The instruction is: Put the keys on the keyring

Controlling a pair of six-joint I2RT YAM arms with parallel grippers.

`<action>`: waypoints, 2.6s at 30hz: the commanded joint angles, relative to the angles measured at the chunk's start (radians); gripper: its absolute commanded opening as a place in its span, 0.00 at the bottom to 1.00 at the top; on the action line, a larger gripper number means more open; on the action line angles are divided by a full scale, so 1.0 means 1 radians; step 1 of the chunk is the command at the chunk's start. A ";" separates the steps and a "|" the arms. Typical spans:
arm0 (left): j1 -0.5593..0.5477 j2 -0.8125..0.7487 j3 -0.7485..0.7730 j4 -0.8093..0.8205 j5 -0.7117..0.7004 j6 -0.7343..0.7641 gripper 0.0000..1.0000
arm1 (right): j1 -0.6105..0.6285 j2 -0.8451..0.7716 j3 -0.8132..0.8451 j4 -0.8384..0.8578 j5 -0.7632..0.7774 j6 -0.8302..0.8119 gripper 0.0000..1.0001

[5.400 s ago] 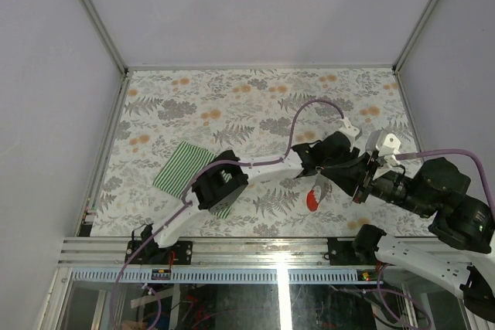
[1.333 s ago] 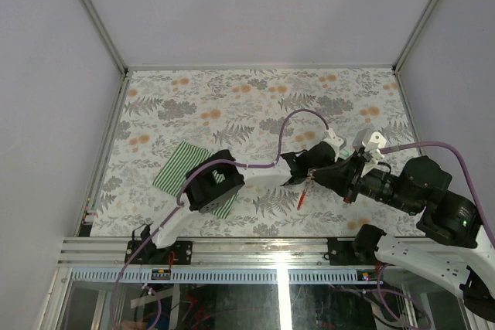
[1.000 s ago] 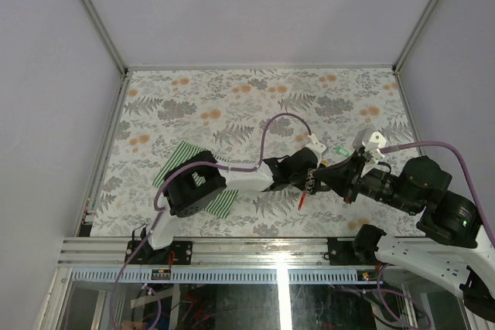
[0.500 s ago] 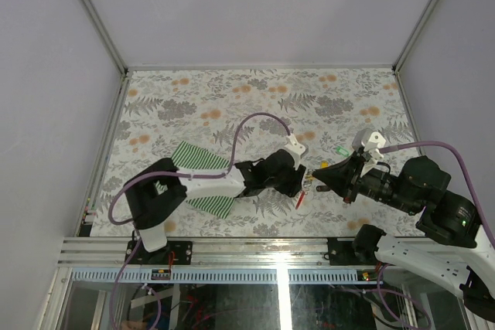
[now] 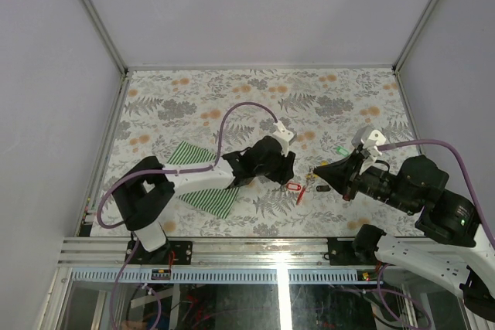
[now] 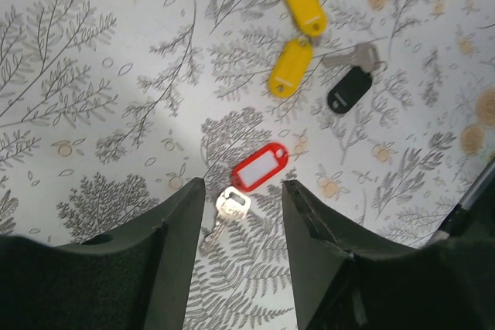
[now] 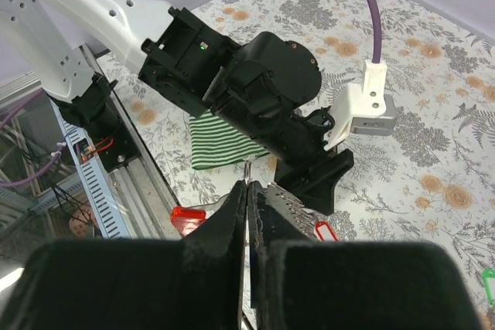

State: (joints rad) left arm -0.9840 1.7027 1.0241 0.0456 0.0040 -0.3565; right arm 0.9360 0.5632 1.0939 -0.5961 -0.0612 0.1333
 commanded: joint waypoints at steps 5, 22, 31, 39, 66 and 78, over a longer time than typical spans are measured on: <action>0.115 0.007 -0.070 0.061 0.296 0.103 0.46 | 0.005 0.027 0.015 0.027 0.012 0.010 0.00; 0.150 0.143 0.020 0.019 0.427 0.310 0.43 | 0.005 0.045 0.029 -0.004 0.006 0.011 0.00; 0.156 0.183 0.036 0.023 0.468 0.330 0.43 | 0.005 0.056 0.035 -0.008 0.003 0.012 0.00; 0.156 0.216 0.046 0.036 0.502 0.336 0.42 | 0.005 0.069 0.048 -0.017 -0.002 0.013 0.00; 0.157 0.237 0.046 0.072 0.539 0.324 0.08 | 0.005 0.074 0.046 -0.021 0.000 0.015 0.00; 0.157 0.166 0.021 0.114 0.543 0.297 0.00 | 0.005 0.067 0.049 -0.034 0.007 0.011 0.00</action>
State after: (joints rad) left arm -0.8337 1.9228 1.0527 0.0845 0.5388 -0.0505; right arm 0.9360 0.6300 1.0966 -0.6647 -0.0639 0.1406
